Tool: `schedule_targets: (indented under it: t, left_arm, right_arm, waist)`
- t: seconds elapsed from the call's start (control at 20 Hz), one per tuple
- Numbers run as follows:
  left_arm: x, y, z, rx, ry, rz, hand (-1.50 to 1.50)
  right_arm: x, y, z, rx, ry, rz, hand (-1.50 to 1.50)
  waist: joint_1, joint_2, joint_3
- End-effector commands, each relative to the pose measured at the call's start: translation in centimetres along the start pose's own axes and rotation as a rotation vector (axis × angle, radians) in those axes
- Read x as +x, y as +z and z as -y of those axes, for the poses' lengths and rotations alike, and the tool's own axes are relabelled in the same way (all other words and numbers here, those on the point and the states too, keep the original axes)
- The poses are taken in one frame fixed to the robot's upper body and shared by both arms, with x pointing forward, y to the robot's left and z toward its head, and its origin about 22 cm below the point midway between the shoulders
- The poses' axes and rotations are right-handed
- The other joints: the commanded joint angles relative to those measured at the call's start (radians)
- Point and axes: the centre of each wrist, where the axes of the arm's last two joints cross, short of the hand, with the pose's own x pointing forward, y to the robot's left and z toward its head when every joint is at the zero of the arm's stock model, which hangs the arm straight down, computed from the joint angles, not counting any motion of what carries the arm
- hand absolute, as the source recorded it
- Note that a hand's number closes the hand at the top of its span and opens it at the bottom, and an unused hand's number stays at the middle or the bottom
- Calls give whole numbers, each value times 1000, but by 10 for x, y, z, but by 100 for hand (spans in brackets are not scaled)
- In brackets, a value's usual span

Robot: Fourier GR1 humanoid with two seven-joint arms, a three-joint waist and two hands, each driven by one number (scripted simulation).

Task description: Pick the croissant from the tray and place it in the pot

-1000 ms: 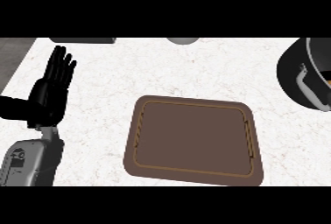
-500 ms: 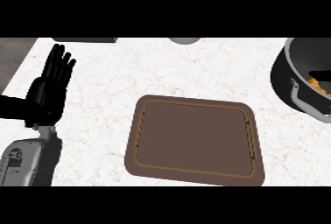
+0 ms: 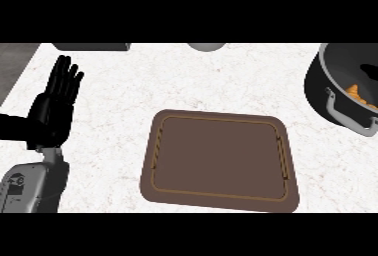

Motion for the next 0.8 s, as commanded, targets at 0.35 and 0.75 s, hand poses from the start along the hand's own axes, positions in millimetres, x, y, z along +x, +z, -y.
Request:
schedule_targets:
  t: [0.35, 0.75]
  left_arm:
    - [-1, 4, -8, 18, 3, -10, 0]
    - [11, -3, -1, 12, -3, -12, 0]
  right_arm:
    - [-54, -25, 60, -144, -203, 46, -150]
    - [-99, -25, 114, -192, -186, 52, -150]
  waist:
    - [-21, -9, -2]
    - [-17, -7, -2]
